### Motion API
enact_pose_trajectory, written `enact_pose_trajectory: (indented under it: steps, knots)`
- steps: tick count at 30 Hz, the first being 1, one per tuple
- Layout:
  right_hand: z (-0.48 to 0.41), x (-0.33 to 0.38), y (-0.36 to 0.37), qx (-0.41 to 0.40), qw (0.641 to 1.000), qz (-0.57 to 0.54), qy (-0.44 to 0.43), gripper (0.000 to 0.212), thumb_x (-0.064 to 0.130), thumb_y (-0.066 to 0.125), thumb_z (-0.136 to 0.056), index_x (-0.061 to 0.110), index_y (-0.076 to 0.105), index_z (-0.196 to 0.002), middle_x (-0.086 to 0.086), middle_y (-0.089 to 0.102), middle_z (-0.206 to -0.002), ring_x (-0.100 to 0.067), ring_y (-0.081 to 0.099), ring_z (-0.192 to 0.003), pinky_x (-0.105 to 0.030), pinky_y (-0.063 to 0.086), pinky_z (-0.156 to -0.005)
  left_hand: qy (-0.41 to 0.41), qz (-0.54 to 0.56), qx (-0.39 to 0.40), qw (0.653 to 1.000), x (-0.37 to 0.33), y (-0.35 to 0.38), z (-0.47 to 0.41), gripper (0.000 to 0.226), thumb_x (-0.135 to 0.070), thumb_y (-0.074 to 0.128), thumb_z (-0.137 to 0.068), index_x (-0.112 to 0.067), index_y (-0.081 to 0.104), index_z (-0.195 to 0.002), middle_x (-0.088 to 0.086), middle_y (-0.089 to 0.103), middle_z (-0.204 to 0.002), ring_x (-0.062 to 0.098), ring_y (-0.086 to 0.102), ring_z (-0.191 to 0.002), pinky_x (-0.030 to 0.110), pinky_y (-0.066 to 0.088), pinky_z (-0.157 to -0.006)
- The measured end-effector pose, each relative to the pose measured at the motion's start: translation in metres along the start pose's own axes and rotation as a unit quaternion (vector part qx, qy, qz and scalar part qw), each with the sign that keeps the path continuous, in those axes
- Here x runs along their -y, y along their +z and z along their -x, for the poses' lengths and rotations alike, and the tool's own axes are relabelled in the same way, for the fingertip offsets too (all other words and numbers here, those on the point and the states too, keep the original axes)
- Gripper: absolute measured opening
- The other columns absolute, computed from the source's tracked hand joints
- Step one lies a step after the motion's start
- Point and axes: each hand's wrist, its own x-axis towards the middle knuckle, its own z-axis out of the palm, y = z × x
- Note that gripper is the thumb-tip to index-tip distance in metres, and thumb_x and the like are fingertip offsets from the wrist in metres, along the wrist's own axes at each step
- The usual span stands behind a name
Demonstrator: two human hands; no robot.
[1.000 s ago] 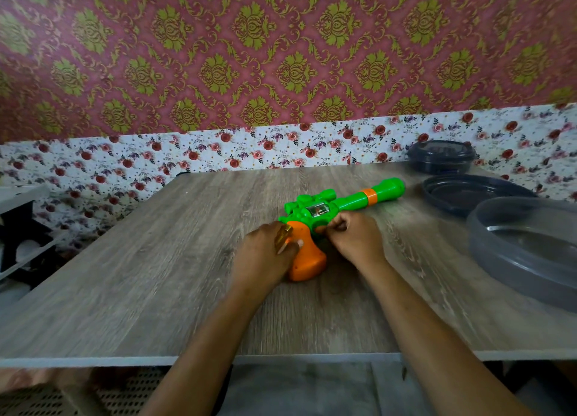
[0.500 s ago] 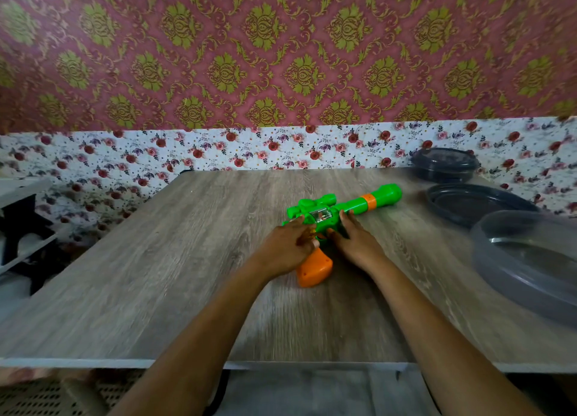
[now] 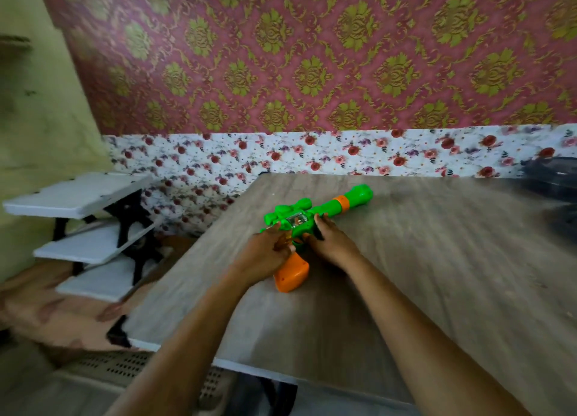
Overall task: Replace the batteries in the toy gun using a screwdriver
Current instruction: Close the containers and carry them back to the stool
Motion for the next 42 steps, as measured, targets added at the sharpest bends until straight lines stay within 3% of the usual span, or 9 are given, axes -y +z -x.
enact_pose_trajectory:
  steps: [11,14,18,20,23,28,32,37,42]
  knots:
    - [-0.039,0.052,0.033,0.043,0.999,-0.016,-0.014,0.069,0.041,0.042,-0.095,0.015,0.009,-0.149,-0.010,0.004,-0.158,-0.021,0.009,-0.145,-0.034,0.015,-0.117,-0.060,0.003,0.003,0.998,0.048,-0.031,-0.003,0.049,-0.026,0.044,-0.099,-0.010,0.032,-0.143,0.013,0.043,-0.143,0.027,0.045,-0.126,0.023,0.032,-0.096]
    - [-0.027,0.047,0.022,0.043,0.999,-0.028,-0.004,0.066,0.038,0.047,-0.094,0.019,0.015,-0.148,-0.014,0.024,-0.153,-0.027,0.028,-0.139,-0.032,0.028,-0.111,-0.077,0.027,-0.011,0.997,0.050,-0.034,0.002,0.042,-0.025,0.042,-0.100,-0.012,0.038,-0.139,0.013,0.052,-0.132,0.027,0.052,-0.116,0.029,0.040,-0.092]
    - [0.003,0.024,-0.008,-0.019,1.000,-0.013,-0.020,0.059,0.034,0.054,-0.090,0.017,0.035,-0.142,-0.013,0.041,-0.145,-0.026,0.040,-0.133,-0.032,0.035,-0.106,-0.060,0.030,-0.115,0.991,0.044,-0.046,0.007,0.034,-0.023,0.043,-0.099,-0.010,0.048,-0.130,0.012,0.063,-0.097,0.028,0.061,-0.085,0.034,0.049,-0.073]
    - [0.027,0.007,-0.031,-0.048,0.998,-0.014,-0.023,0.054,0.035,0.056,-0.089,0.016,0.042,-0.138,-0.009,0.046,-0.142,-0.024,0.044,-0.130,-0.031,0.036,-0.106,-0.033,0.021,-0.146,0.988,0.028,-0.053,0.006,0.031,-0.023,0.043,-0.098,-0.014,0.049,-0.127,0.012,0.064,-0.090,0.027,0.062,-0.079,0.037,0.052,-0.071]
    - [0.064,-0.022,-0.070,-0.079,0.996,-0.031,-0.011,0.047,0.033,0.055,-0.090,0.016,0.049,-0.133,-0.005,0.051,-0.138,-0.020,0.048,-0.126,-0.028,0.036,-0.101,0.022,0.056,-0.146,0.987,-0.014,-0.050,0.002,0.025,-0.019,0.045,-0.097,-0.015,0.054,-0.121,0.013,0.065,-0.096,0.029,0.063,-0.083,0.042,0.054,-0.075]
    - [0.141,-0.090,-0.142,-0.156,0.986,-0.041,0.052,0.043,0.030,0.057,-0.090,0.014,0.053,-0.129,-0.001,0.055,-0.134,-0.016,0.050,-0.124,-0.023,0.034,-0.102,0.074,0.117,-0.130,0.982,-0.118,0.007,-0.017,0.020,-0.009,0.050,-0.089,-0.016,0.065,-0.101,0.007,0.068,-0.101,0.026,0.063,-0.094,0.034,0.051,-0.085]
    - [0.217,-0.154,-0.203,-0.266,0.949,-0.101,0.133,0.031,0.016,0.061,-0.086,0.006,0.063,-0.115,-0.011,0.066,-0.116,-0.023,0.060,-0.112,-0.035,0.042,-0.103,0.145,0.159,-0.064,0.975,-0.217,0.063,-0.024,0.025,-0.008,0.046,-0.087,-0.028,0.061,-0.085,-0.004,0.068,-0.089,0.016,0.064,-0.083,0.028,0.051,-0.077]
    - [0.292,-0.199,-0.249,-0.345,0.911,-0.106,0.202,0.031,0.018,0.061,-0.087,0.007,0.062,-0.116,-0.011,0.066,-0.114,-0.024,0.060,-0.109,-0.030,0.042,-0.097,0.254,0.096,-0.065,0.960,-0.305,0.118,-0.033,0.020,-0.025,0.059,-0.088,-0.023,0.068,-0.105,0.002,0.068,-0.110,0.024,0.062,-0.100,0.034,0.051,-0.084]
    - [0.334,-0.227,-0.262,-0.385,0.878,0.080,0.272,0.051,0.028,0.054,-0.089,0.012,0.043,-0.136,-0.014,0.055,-0.131,-0.031,0.053,-0.116,-0.034,0.043,-0.093,0.334,-0.043,-0.013,0.941,-0.368,0.157,-0.055,0.042,-0.031,0.053,-0.093,-0.028,0.049,-0.134,0.001,0.052,-0.138,0.024,0.052,-0.121,0.035,0.043,-0.097]
